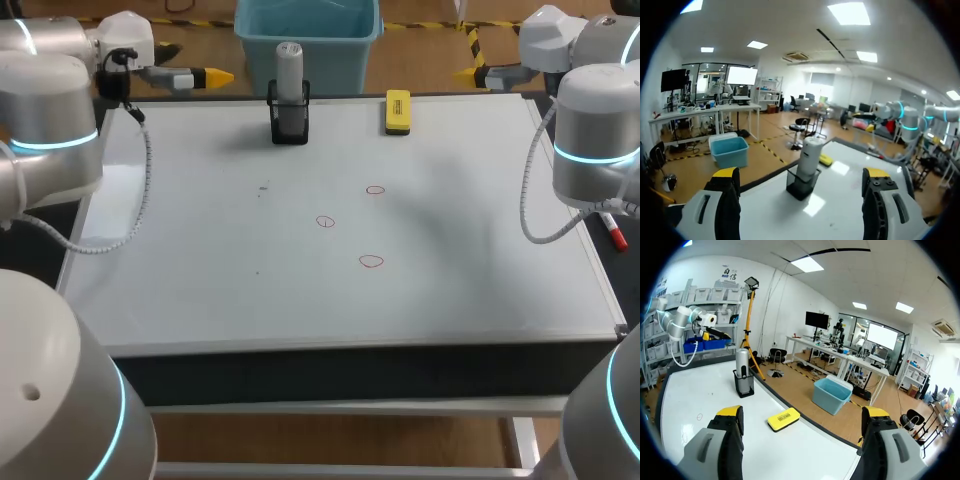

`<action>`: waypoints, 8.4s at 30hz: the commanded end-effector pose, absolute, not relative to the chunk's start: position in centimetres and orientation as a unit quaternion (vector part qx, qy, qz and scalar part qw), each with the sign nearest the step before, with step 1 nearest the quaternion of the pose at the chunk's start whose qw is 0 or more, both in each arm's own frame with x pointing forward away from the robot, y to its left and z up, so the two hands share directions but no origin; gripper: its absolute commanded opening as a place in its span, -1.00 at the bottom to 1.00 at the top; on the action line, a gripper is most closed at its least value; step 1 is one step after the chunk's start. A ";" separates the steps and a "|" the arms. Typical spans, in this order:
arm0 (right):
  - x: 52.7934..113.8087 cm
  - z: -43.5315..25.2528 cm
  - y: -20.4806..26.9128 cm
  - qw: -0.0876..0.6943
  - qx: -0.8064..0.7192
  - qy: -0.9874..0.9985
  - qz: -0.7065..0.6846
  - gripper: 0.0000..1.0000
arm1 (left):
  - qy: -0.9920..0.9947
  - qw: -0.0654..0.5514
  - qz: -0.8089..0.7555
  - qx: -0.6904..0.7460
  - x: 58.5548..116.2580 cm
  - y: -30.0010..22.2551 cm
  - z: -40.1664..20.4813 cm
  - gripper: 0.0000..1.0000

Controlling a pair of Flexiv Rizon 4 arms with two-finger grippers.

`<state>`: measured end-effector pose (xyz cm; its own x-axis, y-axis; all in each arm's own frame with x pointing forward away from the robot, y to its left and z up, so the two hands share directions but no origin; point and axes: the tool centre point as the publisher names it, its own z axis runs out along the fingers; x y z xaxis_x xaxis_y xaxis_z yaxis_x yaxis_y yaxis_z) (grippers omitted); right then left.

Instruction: Pick up the inspection probe, press it on each red-marked spot on the whiteboard one by one, put down the probe, pick up the eraser, and wipe off all the red marks.

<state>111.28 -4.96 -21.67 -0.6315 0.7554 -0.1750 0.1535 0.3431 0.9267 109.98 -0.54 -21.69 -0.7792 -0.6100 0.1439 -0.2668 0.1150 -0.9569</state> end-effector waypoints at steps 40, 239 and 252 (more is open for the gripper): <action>111.3 -21.7 -5.0 0.307 0.299 0.760 0.489 1.00 | 0.697 -0.055 -0.714 -0.020 116.3 -10.4 -25.3 1.00; 116.8 -24.6 -6.7 0.149 0.154 0.882 0.419 1.00 | 0.704 0.104 -0.692 -0.120 110.6 -1.4 -23.2 -1.00; 120.7 -27.9 -3.5 0.040 -0.056 0.963 0.260 1.00 | 0.704 0.104 -0.692 -0.120 110.6 -1.4 -23.2 -1.00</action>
